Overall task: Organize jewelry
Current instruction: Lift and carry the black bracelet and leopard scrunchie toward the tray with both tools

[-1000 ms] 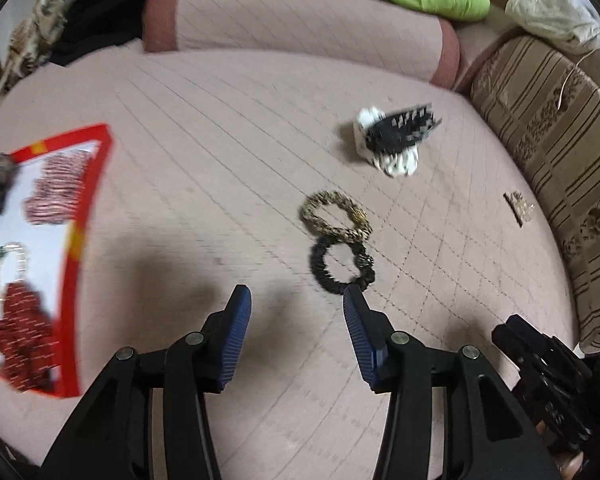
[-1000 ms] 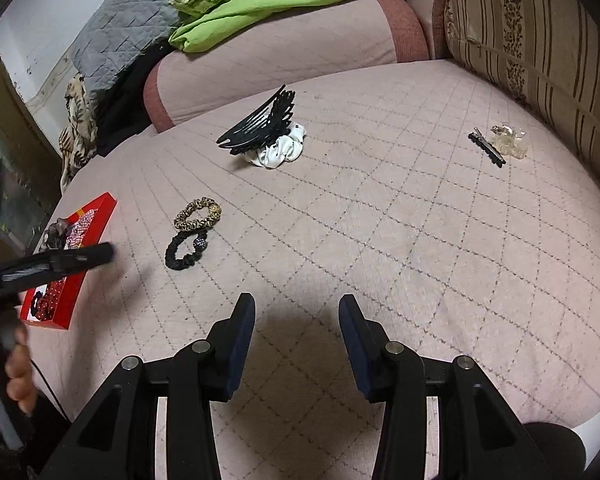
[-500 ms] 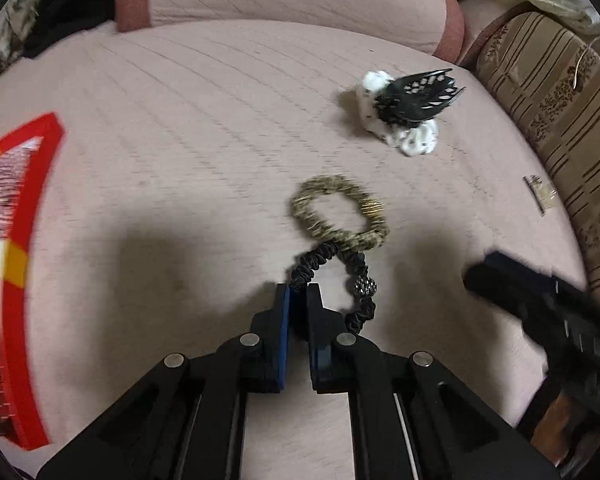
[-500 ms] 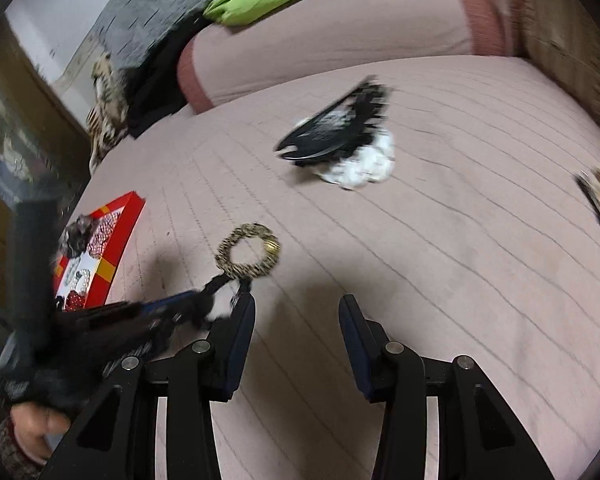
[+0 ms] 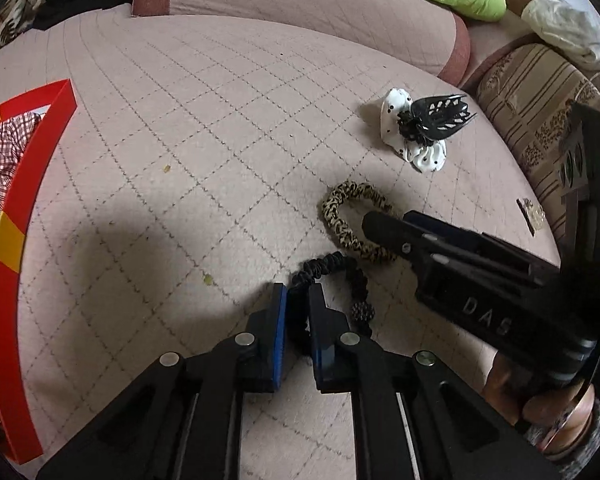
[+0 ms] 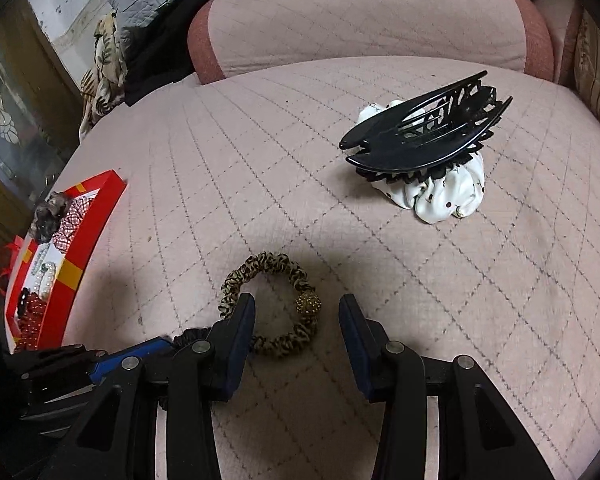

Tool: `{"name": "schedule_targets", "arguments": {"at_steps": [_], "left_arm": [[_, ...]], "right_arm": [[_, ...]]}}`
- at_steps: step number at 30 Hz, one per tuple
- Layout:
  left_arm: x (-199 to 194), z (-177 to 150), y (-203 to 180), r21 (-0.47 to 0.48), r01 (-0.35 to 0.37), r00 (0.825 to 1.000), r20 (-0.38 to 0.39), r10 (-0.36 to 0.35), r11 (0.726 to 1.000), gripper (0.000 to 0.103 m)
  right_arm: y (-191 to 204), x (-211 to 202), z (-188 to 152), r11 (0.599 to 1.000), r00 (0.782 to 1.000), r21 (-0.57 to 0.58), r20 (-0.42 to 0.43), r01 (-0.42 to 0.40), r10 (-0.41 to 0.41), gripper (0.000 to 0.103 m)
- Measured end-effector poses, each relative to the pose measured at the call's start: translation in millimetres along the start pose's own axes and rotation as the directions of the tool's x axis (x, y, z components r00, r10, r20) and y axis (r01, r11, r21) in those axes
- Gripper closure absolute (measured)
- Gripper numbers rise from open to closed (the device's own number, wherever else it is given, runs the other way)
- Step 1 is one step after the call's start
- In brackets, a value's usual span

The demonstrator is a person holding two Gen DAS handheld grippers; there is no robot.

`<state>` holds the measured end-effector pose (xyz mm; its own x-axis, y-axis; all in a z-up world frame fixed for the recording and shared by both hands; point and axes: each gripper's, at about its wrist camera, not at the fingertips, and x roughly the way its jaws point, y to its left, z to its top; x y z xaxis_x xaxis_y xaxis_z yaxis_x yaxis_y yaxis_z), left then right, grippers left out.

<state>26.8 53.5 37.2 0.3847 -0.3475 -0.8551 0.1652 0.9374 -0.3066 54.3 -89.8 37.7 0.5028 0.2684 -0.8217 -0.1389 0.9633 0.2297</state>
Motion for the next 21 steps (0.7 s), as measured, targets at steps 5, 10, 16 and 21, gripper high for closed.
{"name": "schedule_targets", "arguments": {"at_steps": [5, 10, 16, 21], "left_arm": [[3.0, -1.8, -11.0, 0.026, -0.046, 0.999, 0.028, 0.045, 0.999, 0.093], [-7.7, -4.1, -9.3, 0.001, -0.010, 1.000, 0.005, 0.010, 1.000, 0.095], [-40.3, -12.8, -11.8, 0.005, -0.022, 0.999, 0.045, 0.022, 1.000, 0.095], [-73.5, -19.8, -22.0, 0.031, -0.043, 0.993, 0.112, 0.039, 0.999, 0.095]], "right_arm": [[3.9, -0.1, -5.8, 0.996, 0.998, -0.066, 0.017, 0.068, -0.067, 0.089], [3.8, -18.9, -14.4, 0.996, 0.997, -0.057, 0.025, 0.068, -0.066, 0.089], [2.8, -59.4, -30.6, 0.998, 0.996, -0.033, 0.074, 0.053, -0.051, 0.089], [2.1, -84.4, -42.9, 0.999, 0.995, 0.006, 0.095, 0.044, -0.044, 0.089]]}}
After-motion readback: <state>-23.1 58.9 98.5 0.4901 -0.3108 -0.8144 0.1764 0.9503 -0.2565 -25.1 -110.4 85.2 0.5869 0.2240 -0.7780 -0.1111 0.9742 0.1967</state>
